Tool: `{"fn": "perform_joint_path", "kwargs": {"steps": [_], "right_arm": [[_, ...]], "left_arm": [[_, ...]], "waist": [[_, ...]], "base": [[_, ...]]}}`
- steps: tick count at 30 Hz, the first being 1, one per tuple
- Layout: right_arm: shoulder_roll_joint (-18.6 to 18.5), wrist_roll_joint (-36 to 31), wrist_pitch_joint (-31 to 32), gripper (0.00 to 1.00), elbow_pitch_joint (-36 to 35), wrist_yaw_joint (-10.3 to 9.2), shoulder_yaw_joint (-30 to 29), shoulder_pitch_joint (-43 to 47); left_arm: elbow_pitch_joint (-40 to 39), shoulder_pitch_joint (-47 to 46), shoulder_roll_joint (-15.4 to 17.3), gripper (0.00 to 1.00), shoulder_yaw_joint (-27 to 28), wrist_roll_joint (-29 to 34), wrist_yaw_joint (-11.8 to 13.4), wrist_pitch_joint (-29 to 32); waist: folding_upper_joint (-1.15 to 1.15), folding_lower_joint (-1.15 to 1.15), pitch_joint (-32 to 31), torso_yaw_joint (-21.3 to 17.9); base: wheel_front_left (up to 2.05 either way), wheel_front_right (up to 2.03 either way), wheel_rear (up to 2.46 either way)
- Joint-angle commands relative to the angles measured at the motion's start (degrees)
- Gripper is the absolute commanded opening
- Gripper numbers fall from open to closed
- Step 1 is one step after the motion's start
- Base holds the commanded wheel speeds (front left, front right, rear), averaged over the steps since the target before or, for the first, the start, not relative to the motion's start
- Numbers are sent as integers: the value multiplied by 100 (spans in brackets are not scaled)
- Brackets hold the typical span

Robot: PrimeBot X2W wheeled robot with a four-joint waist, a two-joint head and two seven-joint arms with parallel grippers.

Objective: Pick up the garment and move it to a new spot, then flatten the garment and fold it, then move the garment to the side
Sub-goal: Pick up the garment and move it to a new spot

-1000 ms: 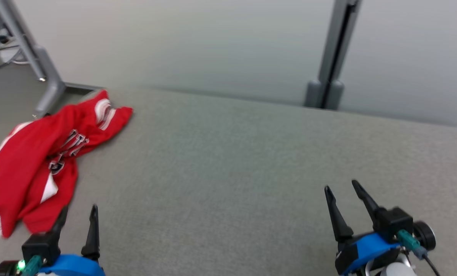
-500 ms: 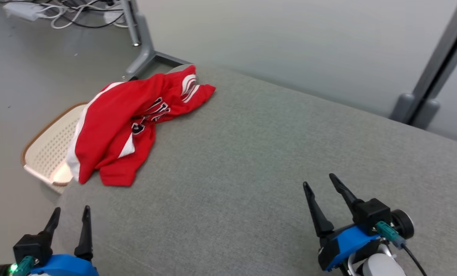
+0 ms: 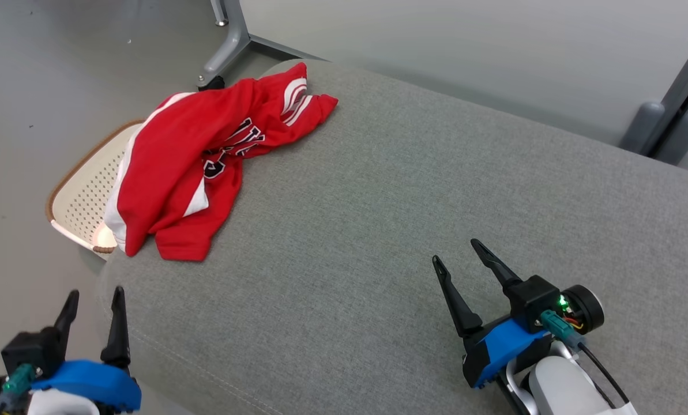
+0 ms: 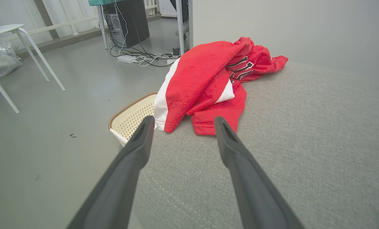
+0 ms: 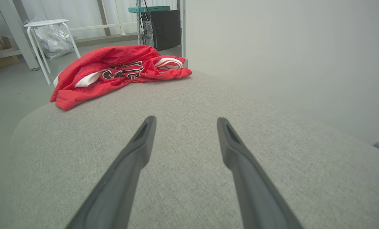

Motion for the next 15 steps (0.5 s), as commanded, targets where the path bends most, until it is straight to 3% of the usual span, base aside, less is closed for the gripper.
{"fn": "perform_joint_path", "kwargs": {"steps": [1, 15], "right_arm": [[-35, -89, -24, 100, -10, 3, -13, -61], [-30, -573, -24, 100, -350, 3, 540, -689]], "left_arm": [[64, -233, 67, 100, -54, -104, 9, -27], [757, -1722, 1100, 100, -526, -955, 10, -22]], "waist": [[0, 0, 58, -6], [0, 0, 1235, -856]], "base": [[0, 0, 0], [0, 0, 0]]}}
